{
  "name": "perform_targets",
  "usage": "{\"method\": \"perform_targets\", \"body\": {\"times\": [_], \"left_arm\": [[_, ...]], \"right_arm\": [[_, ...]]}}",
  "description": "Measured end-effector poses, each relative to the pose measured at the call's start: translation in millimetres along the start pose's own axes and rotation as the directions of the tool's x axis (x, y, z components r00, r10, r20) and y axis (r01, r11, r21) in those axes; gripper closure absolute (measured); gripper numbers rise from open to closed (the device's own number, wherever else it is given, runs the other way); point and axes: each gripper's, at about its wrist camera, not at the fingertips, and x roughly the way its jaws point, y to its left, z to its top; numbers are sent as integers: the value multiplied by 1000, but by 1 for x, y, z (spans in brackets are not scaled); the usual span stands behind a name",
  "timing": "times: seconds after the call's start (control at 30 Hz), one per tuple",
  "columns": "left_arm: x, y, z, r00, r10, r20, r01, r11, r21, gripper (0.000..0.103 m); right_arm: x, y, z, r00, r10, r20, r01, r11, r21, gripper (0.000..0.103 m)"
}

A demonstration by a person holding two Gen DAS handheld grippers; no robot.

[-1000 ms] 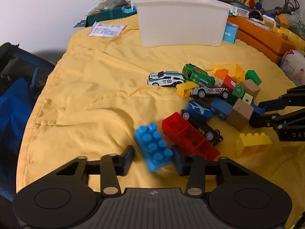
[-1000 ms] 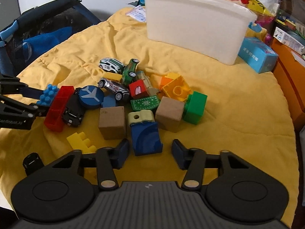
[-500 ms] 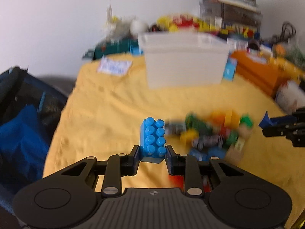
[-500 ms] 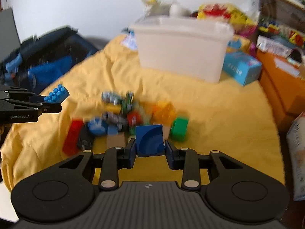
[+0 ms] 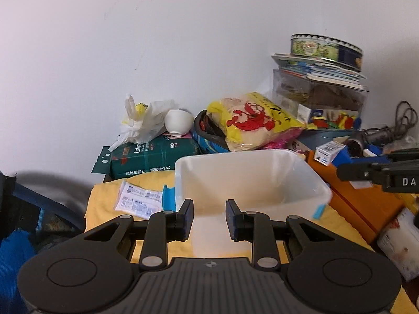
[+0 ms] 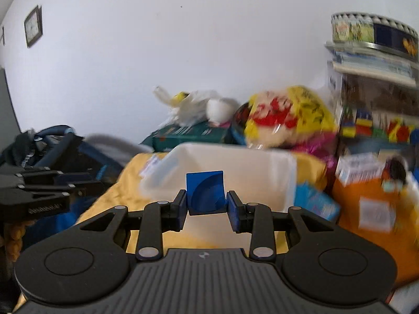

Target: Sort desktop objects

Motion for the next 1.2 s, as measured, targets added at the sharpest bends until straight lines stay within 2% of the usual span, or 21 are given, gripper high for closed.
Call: {"method": "perform_targets", "body": {"times": [0.07,0.13,0.17,0.27,0.37,0.43,0.57,0.67,0.73,0.83,0.9,0.97,1.07,1.17,1.2], "left_arm": [[0,3,0,999,30,18,-30,999,-13,72],[-3,7,-10,999,32,15,-32,999,-18,51],[-4,9,-19,1000,28,-7,-29,999,-22,37],[-18,10,-64,998,17,-65,-18,1000,-8,37],[-38,12,-117,990,17,-141,-24,999,-49,37],[-49,2,-155,974,20,-225,-30,999,-43,40],[-67,-22,-208,948,1,-317,-10,1000,-28,40],[-66,-34,-222,940,-20,-340,15,1000,-17,40],[-60,-41,-230,938,-3,-347,10,1000,18,40],[-51,-40,-234,928,17,-373,-2,999,40,47],[-51,-32,-233,929,61,-366,-46,998,50,48],[-51,-24,-233,928,76,-365,-68,997,36,48],[-43,-21,-232,928,76,-365,-56,996,64,48],[-35,-26,-227,937,75,-340,-41,994,106,48],[-32,-27,-226,941,65,-332,-30,993,110,57]], "right_arm": [[8,-5,11,1000,-12,12,12,1000,-8,67],[3,-7,11,999,-17,33,18,1000,-9,67],[-1,-6,9,999,-10,44,11,1000,-14,67],[-14,-1,-12,999,9,38,-7,999,-39,67],[-22,3,-41,1000,22,-10,-23,999,-26,67],[-26,4,-61,998,30,-47,-31,1000,-5,67],[-33,8,-93,992,40,-120,-37,999,23,67],[-34,11,-104,988,44,-150,-40,999,27,67],[-35,14,-107,986,46,-158,-43,999,22,67],[-35,19,-108,986,49,-159,-46,999,20,67],[-37,21,-107,987,51,-155,-48,999,23,67],[-38,23,-107,987,53,-150,-50,998,26,67],[-37,24,-110,987,52,-154,-47,998,33,67],[-36,26,-113,985,50,-164,-45,998,37,67],[-36,26,-113,985,52,-166,-46,998,41,67]]}}
